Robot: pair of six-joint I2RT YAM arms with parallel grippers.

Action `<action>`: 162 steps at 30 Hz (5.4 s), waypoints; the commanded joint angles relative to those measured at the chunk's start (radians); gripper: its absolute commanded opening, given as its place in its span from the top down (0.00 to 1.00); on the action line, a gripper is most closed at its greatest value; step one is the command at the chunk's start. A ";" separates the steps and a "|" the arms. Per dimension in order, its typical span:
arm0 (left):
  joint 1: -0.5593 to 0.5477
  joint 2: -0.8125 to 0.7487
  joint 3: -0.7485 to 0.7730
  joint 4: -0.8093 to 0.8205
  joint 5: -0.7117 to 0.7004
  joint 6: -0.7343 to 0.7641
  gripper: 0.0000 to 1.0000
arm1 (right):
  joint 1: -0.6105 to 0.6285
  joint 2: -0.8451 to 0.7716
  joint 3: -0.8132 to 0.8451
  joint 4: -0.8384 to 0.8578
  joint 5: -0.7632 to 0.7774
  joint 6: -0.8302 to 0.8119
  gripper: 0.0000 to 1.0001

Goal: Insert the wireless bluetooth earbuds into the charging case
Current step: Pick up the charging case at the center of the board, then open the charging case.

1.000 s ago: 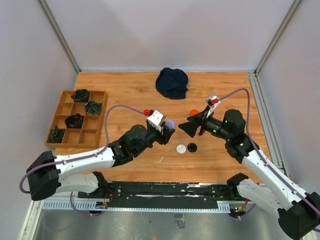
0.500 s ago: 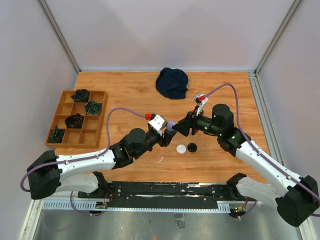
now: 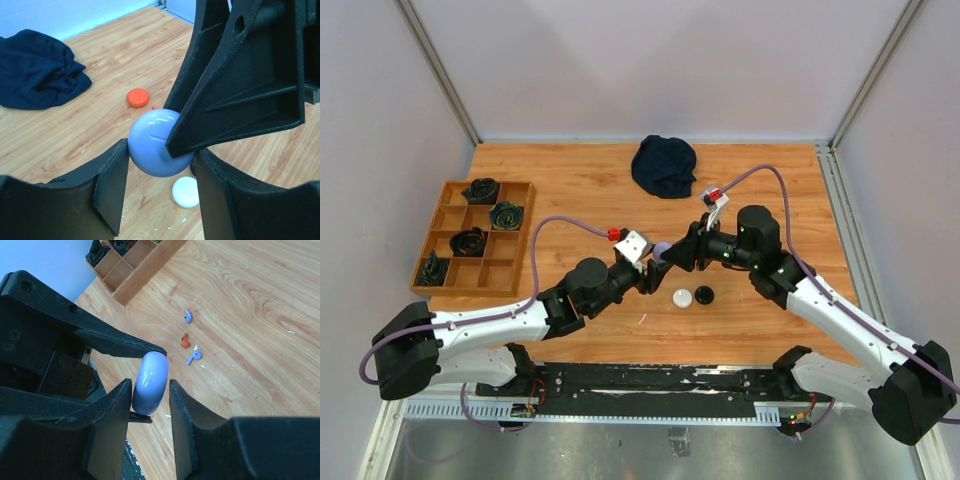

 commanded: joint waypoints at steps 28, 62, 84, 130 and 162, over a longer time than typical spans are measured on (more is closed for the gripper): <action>0.152 -0.153 0.062 -0.329 0.517 0.103 0.23 | 0.010 0.022 0.238 -0.457 -0.174 -0.559 0.81; 0.344 -0.054 0.195 -0.403 1.012 0.092 0.62 | 0.035 0.071 0.292 -0.506 -0.389 -0.826 0.79; 0.346 -0.152 0.095 -0.304 0.901 0.013 1.00 | 0.029 -0.050 0.154 -0.322 -0.279 -0.764 0.43; 0.345 -0.268 -0.086 0.102 0.949 -0.101 1.00 | 0.033 -0.019 -0.223 0.768 -0.470 -0.251 0.68; 0.346 -0.263 -0.021 0.002 0.724 -0.182 0.29 | 0.034 -0.038 -0.229 0.635 -0.479 -0.345 0.93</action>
